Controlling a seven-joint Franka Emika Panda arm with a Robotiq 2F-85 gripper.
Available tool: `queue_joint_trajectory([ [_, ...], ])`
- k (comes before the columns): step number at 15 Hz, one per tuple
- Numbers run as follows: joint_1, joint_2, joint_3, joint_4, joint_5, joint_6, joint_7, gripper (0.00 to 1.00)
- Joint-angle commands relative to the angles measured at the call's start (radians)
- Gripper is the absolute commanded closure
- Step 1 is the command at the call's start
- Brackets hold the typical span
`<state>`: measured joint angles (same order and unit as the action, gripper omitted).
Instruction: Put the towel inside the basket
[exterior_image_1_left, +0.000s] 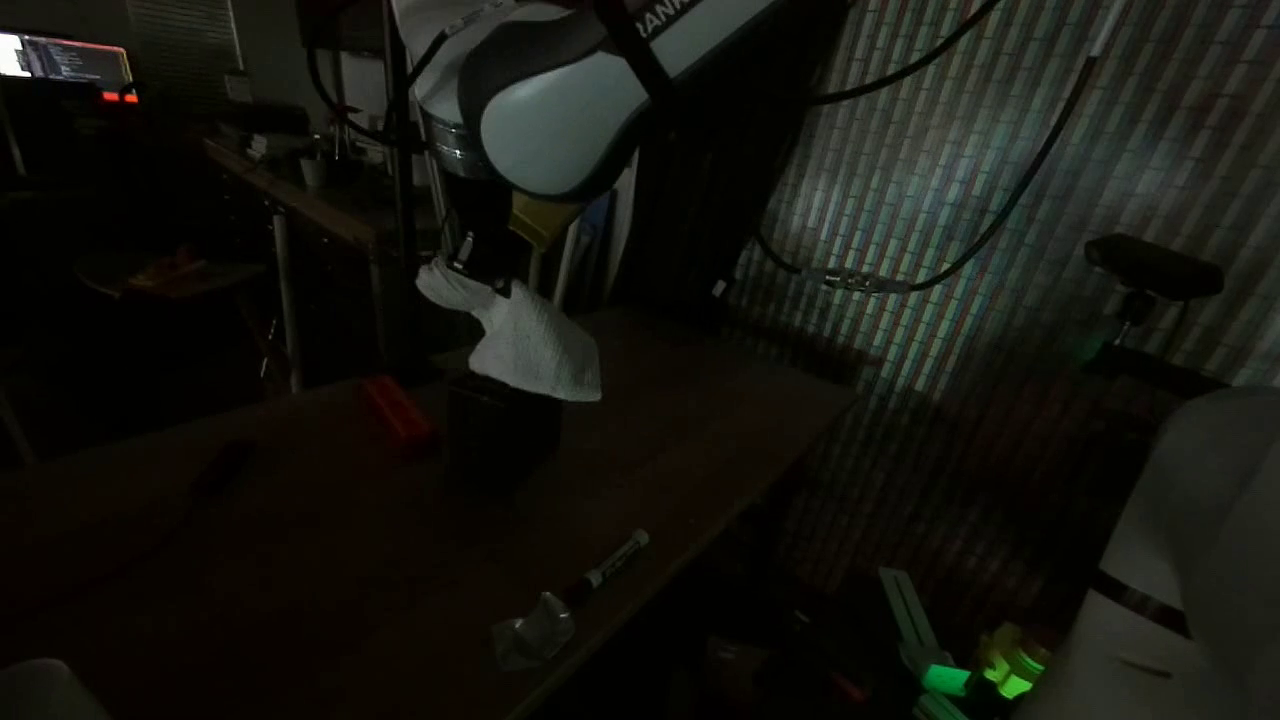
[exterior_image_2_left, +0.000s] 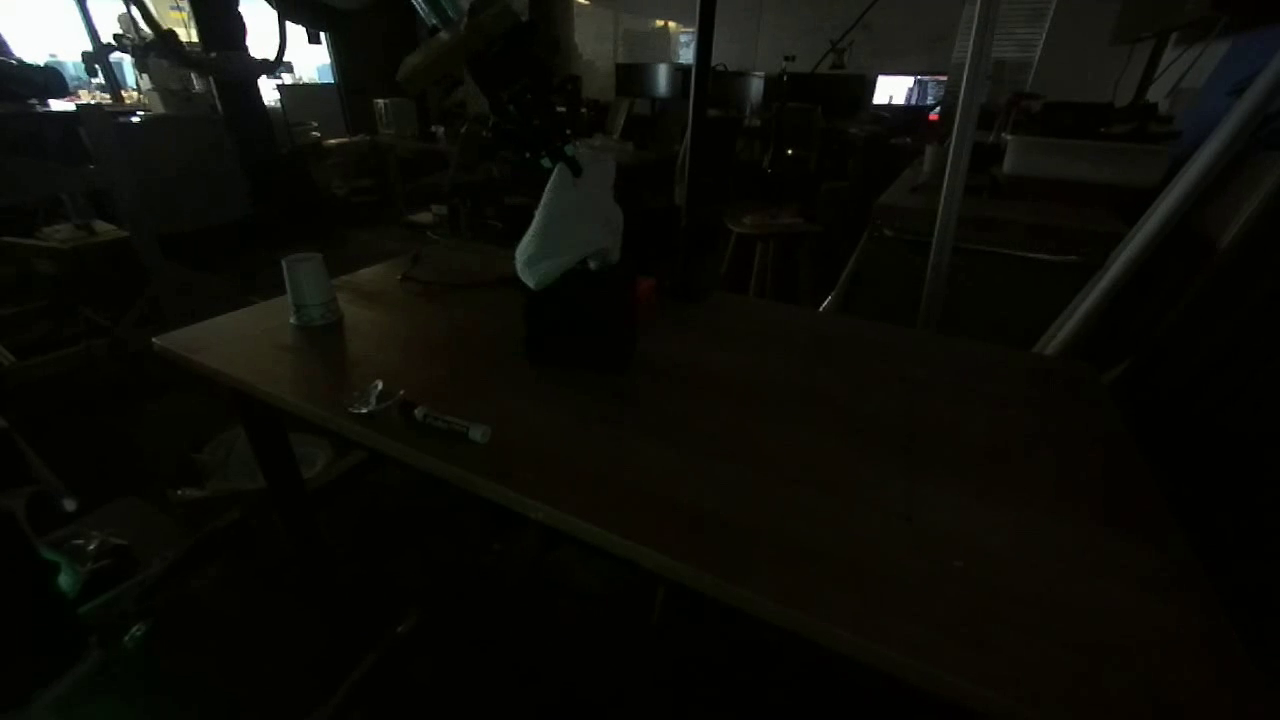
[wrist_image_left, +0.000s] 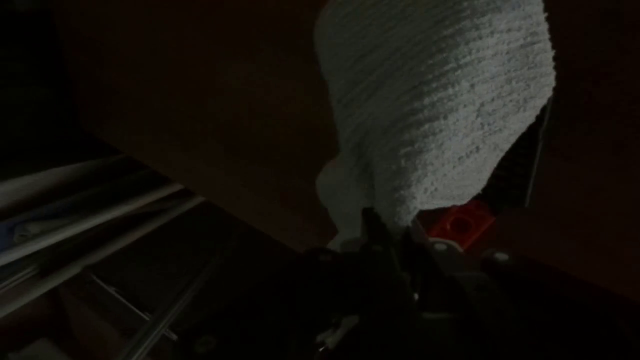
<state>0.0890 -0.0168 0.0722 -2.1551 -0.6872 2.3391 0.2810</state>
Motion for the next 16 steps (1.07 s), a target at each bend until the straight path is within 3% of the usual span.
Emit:
queue_joint_trajectory([
  [1, 0.003, 0.074, 0.012, 0.042, -0.058, -0.024, 0.053, 0.97],
  [9, 0.027, 0.28, 0.0, 0.102, -0.005, 0.02, -0.017, 0.97],
  [14, 0.015, 0.329, 0.0, 0.134, 0.076, 0.04, -0.092, 0.97],
  [15, 0.015, 0.324, -0.002, 0.136, 0.097, 0.036, -0.106, 0.65],
  [16, 0.015, 0.32, -0.003, 0.137, 0.116, 0.033, -0.119, 0.64],
])
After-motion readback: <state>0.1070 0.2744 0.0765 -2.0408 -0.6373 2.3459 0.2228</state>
